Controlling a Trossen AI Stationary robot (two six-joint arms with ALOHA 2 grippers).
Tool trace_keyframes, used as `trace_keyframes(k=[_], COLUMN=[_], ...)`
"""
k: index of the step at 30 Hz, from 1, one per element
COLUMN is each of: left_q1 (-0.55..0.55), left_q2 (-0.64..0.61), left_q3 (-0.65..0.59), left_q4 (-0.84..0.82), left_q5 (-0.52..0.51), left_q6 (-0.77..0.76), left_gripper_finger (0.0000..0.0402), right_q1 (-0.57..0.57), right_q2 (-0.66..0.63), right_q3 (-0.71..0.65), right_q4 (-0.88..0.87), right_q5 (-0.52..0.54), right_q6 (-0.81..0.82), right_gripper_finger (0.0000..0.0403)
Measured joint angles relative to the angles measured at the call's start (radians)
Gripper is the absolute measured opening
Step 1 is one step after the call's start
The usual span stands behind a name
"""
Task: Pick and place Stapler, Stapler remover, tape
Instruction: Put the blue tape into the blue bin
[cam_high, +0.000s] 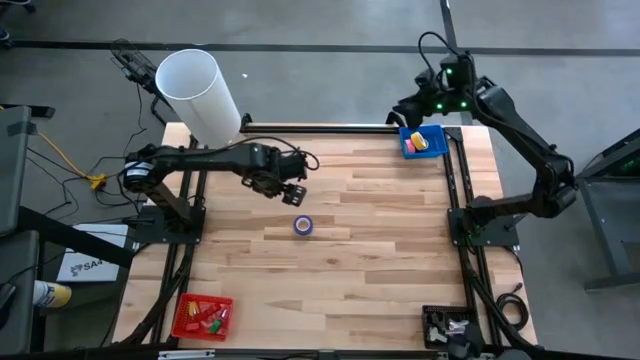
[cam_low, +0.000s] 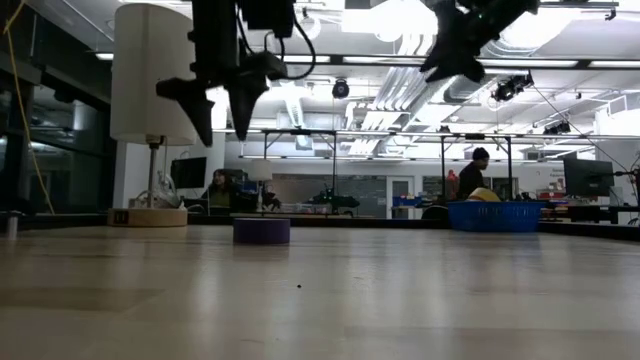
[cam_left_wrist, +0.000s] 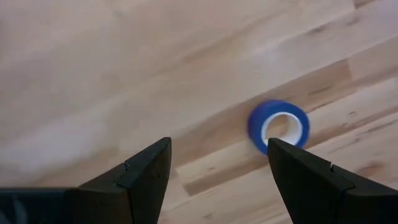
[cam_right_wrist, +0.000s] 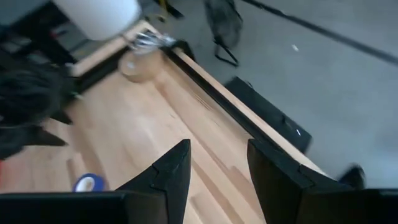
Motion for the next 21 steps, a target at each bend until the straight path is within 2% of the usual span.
trace_keyframes(k=[6, 16, 21], left_q1=[-0.001, 0.000, 0.000], left_q2=[0.000, 0.000, 0.000], left_q3=[-0.116, -0.230, -0.254], left_q4=[0.170, 0.303, 0.316], left_q5=[0.081, 0.079, 0.078], left_q6=[-0.116, -0.261, -0.272], left_gripper_finger=[0.0259, 0.0259, 0.0259], right_q1=[0.018, 0.025, 0.025], right_q2=[-0.055, -0.131, -0.161], right_q3=[0.000, 0.000, 0.000], right_q4=[0.036, 0.023, 0.010], right_q5=[-0.041, -0.097, -0.099], right_q6=[-0.051, -0.113, -0.140], right_gripper_finger=[0.0149, 0.0149, 0.0149])
